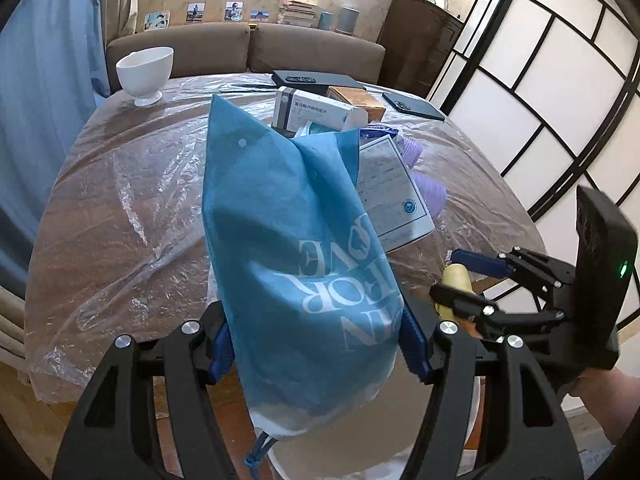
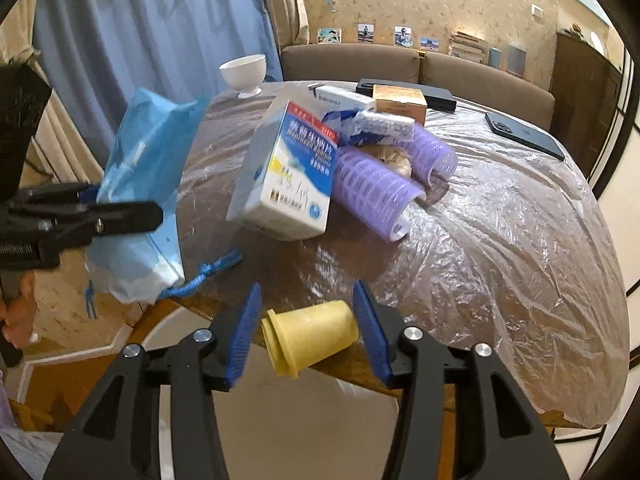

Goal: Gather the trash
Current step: 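Carry the blue bag and yellow cup with both tools over the white bin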

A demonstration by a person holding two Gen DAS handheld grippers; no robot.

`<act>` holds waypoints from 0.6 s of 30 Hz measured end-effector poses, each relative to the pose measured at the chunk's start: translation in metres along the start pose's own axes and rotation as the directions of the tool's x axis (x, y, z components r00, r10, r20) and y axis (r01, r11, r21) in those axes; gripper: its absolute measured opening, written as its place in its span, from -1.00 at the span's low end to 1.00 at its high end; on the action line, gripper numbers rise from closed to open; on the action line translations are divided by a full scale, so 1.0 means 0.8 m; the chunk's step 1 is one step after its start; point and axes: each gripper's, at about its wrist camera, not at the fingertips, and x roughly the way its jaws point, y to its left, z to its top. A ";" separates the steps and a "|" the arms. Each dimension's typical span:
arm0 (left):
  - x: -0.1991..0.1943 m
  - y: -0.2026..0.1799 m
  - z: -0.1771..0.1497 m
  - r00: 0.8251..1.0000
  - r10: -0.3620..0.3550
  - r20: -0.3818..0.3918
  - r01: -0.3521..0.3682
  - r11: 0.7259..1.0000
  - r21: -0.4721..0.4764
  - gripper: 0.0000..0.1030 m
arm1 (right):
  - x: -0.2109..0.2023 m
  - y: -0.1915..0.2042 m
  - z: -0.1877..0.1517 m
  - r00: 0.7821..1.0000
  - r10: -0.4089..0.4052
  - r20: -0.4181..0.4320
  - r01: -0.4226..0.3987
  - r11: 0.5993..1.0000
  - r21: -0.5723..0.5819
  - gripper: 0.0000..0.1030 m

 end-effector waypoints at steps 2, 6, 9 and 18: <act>-0.001 0.000 -0.001 1.000 0.001 0.005 -0.001 1.000 -0.003 0.29 | 0.005 0.002 -0.008 1.000 -0.006 0.008 0.006 1.000 -0.017 -0.05; -0.003 -0.001 -0.004 1.000 0.003 0.010 -0.003 1.000 -0.002 0.29 | 0.003 0.002 -0.014 0.999 0.000 0.043 0.001 1.000 -0.021 -0.06; -0.003 -0.001 -0.003 1.000 0.001 0.009 -0.001 1.000 -0.002 0.29 | -0.002 -0.003 -0.011 0.998 0.021 0.055 -0.021 1.000 0.012 -0.06; -0.015 -0.017 -0.018 1.000 -0.001 -0.008 0.001 0.999 0.040 0.29 | -0.034 0.002 -0.010 0.999 0.040 0.029 -0.040 0.999 0.020 -0.06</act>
